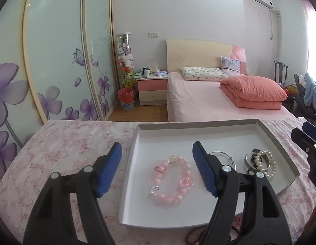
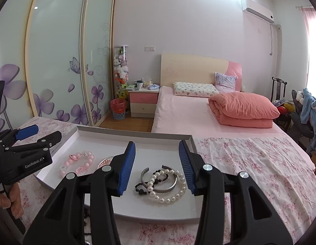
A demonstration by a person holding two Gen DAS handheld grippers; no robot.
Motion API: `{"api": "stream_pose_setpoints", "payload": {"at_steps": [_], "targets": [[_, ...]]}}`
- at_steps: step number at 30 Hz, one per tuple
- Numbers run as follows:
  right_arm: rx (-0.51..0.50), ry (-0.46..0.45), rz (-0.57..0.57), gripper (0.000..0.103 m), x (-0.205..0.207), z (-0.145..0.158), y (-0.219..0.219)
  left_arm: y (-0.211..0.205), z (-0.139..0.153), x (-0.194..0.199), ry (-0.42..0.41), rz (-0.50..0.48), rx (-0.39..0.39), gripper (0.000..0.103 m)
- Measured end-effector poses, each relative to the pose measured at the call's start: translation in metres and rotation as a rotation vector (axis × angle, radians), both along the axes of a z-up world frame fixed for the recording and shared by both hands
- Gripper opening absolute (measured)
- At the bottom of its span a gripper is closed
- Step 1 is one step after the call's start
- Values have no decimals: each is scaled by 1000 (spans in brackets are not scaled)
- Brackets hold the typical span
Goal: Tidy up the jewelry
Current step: 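Carry the pearl bracelet and silver bangle over the tray and open both tools, then move the right tool to the silver ring while the left tool moves toward a pearl earring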
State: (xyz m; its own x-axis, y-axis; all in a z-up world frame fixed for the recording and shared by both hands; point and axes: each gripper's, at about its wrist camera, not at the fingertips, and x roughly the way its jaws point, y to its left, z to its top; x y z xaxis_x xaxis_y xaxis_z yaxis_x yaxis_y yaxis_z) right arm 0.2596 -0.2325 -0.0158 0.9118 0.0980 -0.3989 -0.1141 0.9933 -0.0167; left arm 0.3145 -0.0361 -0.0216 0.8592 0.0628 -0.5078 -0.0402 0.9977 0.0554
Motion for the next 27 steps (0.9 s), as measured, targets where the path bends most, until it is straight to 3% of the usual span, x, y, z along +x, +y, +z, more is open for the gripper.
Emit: {"api": "stream_pose_setpoints", "payload": {"at_steps": [8,14,27], "targets": [[-6,45,39,45,-20,-4,4,15,-7,-21,26,13,8,70],[-15,155,95,45,-38,-25,5,30,-12,-42,52,17,16,70],[-81,413,334,44,-67,-70,35,66,-24,-73,124,51,0,74]]}}
